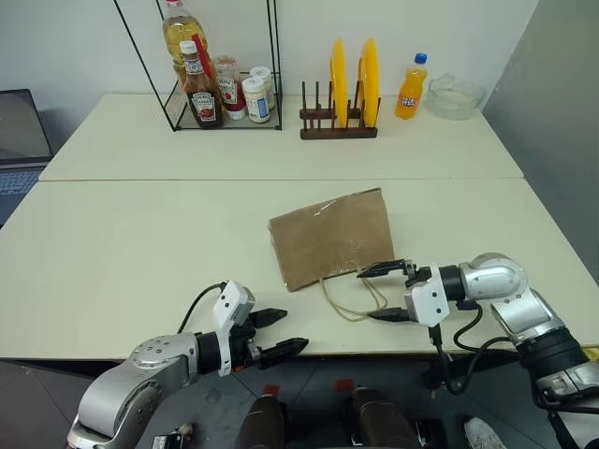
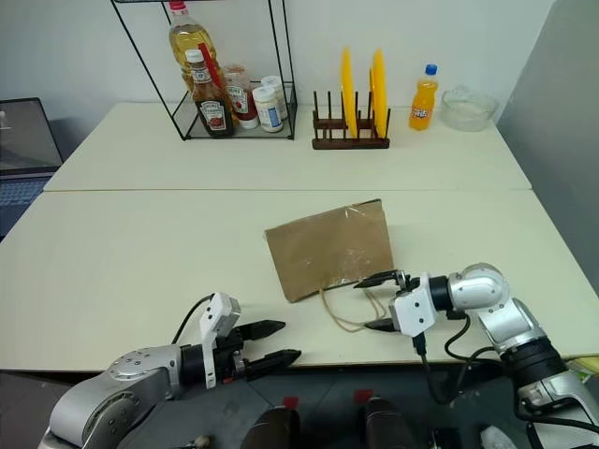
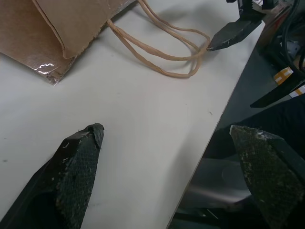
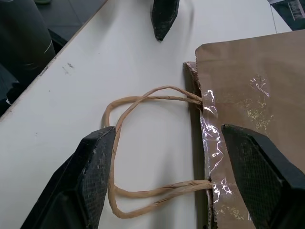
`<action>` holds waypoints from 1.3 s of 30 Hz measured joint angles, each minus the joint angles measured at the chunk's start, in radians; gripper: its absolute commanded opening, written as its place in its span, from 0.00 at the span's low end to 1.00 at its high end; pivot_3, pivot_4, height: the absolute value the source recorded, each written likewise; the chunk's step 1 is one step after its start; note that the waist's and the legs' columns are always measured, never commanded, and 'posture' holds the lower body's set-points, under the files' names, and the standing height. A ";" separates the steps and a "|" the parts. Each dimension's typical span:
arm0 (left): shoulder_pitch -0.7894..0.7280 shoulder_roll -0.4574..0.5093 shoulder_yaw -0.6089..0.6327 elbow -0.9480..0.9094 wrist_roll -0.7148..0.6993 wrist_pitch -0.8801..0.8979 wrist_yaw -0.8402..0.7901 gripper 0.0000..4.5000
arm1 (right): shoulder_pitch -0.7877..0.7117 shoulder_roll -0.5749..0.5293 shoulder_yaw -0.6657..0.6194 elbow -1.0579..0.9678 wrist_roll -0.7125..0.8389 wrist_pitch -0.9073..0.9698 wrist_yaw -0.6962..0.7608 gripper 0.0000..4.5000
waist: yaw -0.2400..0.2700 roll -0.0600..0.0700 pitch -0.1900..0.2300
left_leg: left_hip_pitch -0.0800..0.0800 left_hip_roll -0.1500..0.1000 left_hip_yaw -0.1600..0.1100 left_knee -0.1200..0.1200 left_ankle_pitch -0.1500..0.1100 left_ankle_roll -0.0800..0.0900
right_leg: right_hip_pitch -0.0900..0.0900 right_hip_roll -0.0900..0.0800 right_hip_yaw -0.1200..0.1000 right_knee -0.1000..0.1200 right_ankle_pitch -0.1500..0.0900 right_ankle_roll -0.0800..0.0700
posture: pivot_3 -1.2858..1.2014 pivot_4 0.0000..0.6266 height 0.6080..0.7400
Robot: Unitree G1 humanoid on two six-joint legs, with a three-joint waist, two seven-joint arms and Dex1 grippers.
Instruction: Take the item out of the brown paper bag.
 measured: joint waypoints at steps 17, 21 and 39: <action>-0.027 -0.023 -0.055 0.020 0.011 -0.027 -0.009 1.00 | 0.023 -0.030 0.024 0.001 0.011 -0.044 0.008 0.82 | 0.000 0.000 0.000 | 0.000 0.000 0.000 0.000 0.000 0.000 | 0.001 0.000 0.000 0.000 0.000 0.000 | 0.52 0.24 1.00; -0.028 -0.020 -0.056 0.023 0.013 -0.029 -0.012 1.00 | 0.028 -0.023 0.025 0.009 0.012 -0.025 -0.002 0.82 | 0.000 0.000 0.000 | 0.000 0.000 0.000 0.000 0.000 0.000 | 0.001 0.000 0.000 0.000 0.000 0.000 | 0.52 0.24 1.00; -0.146 -0.173 -0.164 0.157 0.099 -0.103 -0.004 1.00 | -0.085 0.107 -0.018 -0.093 0.125 0.356 -0.087 0.01 | 0.004 0.002 -0.001 | 0.000 -0.001 -0.001 0.002 0.000 0.000 | 0.002 -0.001 0.000 0.000 0.001 0.001 | 0.52 0.24 1.00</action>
